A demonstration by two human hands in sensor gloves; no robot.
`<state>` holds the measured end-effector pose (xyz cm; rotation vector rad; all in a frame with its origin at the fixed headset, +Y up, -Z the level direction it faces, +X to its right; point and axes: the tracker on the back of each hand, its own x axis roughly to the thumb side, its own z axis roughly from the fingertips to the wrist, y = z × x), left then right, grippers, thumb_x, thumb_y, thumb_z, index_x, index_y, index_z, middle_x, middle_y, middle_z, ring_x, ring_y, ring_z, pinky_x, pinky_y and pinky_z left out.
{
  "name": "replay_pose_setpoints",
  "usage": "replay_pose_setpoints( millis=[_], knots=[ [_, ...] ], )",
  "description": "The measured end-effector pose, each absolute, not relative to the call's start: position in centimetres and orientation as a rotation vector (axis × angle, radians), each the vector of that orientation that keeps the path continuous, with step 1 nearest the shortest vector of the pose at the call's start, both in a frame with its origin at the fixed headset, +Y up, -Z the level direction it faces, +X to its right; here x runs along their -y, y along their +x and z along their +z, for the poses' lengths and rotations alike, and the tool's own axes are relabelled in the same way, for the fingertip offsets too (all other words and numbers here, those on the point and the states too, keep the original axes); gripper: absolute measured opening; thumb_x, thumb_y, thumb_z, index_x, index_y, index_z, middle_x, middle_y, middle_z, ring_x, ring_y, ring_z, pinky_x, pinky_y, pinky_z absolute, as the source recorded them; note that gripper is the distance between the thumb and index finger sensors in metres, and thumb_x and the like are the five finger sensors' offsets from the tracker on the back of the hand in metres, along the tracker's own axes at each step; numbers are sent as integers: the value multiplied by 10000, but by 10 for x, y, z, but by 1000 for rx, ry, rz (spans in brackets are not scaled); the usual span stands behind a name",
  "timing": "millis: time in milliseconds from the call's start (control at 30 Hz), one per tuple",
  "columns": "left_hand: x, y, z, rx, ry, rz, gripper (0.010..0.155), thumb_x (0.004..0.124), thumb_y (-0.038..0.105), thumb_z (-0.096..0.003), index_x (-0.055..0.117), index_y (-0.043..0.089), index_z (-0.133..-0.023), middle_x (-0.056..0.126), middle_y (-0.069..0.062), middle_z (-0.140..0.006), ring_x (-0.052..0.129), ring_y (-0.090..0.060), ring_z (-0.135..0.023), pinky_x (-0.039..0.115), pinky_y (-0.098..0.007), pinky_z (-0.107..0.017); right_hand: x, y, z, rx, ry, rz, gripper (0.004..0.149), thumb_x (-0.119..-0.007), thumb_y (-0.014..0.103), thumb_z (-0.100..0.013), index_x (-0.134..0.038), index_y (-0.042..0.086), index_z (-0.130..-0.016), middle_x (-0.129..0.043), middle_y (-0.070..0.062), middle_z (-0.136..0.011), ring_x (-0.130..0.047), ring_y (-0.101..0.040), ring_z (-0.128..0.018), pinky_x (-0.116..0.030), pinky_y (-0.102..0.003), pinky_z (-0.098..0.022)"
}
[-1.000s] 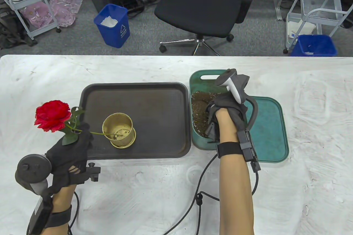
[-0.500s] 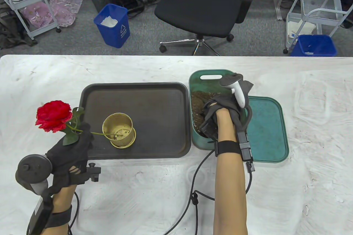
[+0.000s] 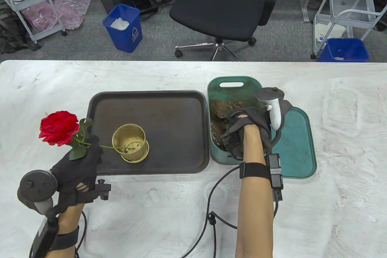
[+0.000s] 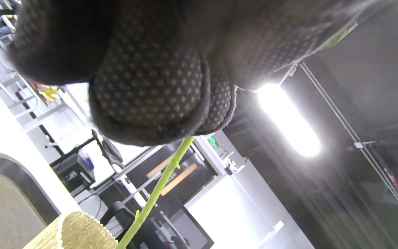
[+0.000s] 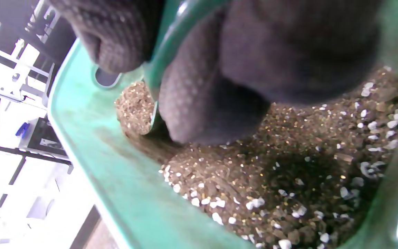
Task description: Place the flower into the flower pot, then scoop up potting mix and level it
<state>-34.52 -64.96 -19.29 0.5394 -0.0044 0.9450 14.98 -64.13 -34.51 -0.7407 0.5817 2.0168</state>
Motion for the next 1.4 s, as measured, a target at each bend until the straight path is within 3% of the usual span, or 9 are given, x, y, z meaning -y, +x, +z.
replay_pose_setpoints(
  millis=[633, 967, 1400],
  knots=[
    [649, -346, -194, 6, 544, 934, 422, 887, 445, -423, 945, 210, -768, 1070, 29, -568, 1136, -145, -236, 962, -323, -249, 591, 162, -317, -453, -652, 1959, 523, -761, 331, -409, -767, 24, -832, -1000, -163, -568, -1059, -265, -231, -940, -339, -88],
    [649, -346, -193, 10, 545, 929, 421, 888, 444, -423, 944, 210, -769, 1071, 27, -567, 1135, -145, -237, 962, -325, -248, 575, 95, -317, -561, -327, 1981, 524, -757, 336, -413, -760, 26, -835, -997, -161, -572, -1059, -262, -231, -940, -336, -88],
    [650, -346, -194, 12, 544, 928, 422, 887, 444, -424, 944, 209, -769, 1070, 30, -568, 1136, -145, -235, 962, -325, -249, 598, 10, -312, -731, -82, 2017, 522, -756, 340, -415, -759, 31, -836, -996, -157, -575, -1059, -260, -233, -939, -335, -91]
  ],
)
